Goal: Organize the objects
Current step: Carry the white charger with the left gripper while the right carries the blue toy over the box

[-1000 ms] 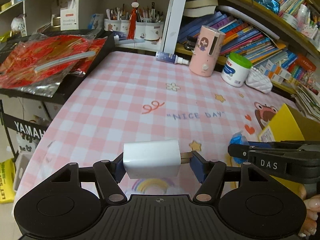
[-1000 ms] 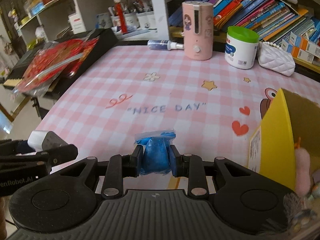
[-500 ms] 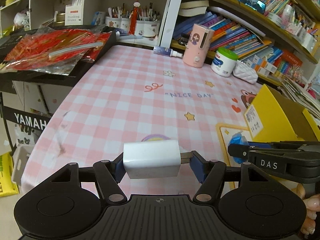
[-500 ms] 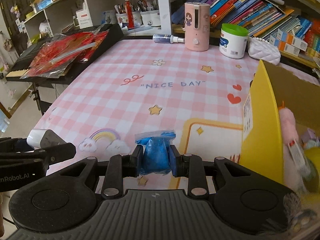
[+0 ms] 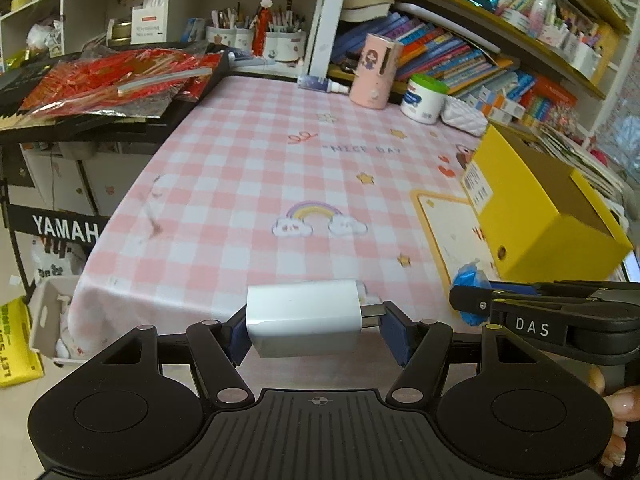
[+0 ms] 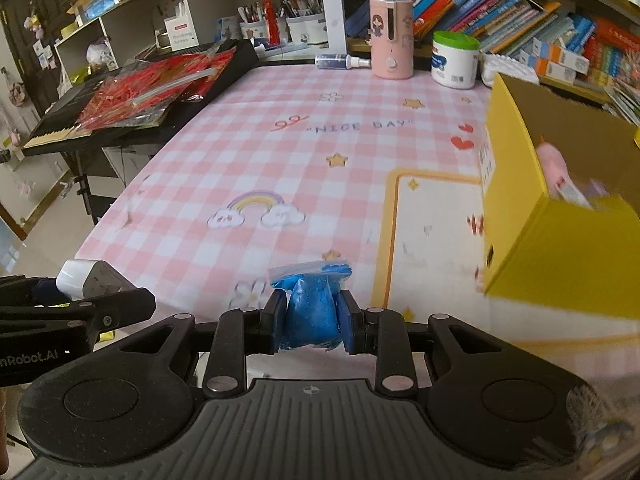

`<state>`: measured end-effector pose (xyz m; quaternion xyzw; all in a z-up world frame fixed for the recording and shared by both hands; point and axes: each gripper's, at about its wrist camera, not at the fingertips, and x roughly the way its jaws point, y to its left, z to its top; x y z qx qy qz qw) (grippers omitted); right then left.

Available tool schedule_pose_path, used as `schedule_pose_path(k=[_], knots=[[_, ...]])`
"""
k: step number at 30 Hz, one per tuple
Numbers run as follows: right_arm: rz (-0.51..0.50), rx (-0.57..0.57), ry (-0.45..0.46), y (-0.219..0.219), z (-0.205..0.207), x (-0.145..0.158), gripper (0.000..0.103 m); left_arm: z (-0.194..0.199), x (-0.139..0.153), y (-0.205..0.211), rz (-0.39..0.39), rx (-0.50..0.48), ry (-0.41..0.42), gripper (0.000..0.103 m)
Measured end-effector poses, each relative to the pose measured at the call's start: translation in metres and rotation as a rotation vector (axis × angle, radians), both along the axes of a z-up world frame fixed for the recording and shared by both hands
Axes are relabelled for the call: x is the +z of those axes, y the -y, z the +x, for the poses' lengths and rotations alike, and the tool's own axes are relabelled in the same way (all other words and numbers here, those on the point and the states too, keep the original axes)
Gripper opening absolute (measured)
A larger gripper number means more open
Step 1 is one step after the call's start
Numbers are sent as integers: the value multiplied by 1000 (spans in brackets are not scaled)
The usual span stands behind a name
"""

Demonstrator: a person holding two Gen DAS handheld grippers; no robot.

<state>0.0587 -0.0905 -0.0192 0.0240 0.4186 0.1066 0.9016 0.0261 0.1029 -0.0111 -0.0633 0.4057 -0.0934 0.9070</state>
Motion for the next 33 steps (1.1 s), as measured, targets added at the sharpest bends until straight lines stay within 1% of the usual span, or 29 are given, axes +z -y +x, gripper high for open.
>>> schedule_pose_path(k=[8,14,24,33], knots=[[24,-58,-12,4,-46,-8,26,-31,-4,7,10,-75,-12,65],[27,-121,-27,14,-71,-11,26,-42,-6,18,3,-139,-20,65],[14,-258,-36,47,-97,-11,26,-42,-5,53,-7,-273,-14,65],[11,-360,-45,83,-112,-13,26,-37,-6,97,-9,-377,-22,65]])
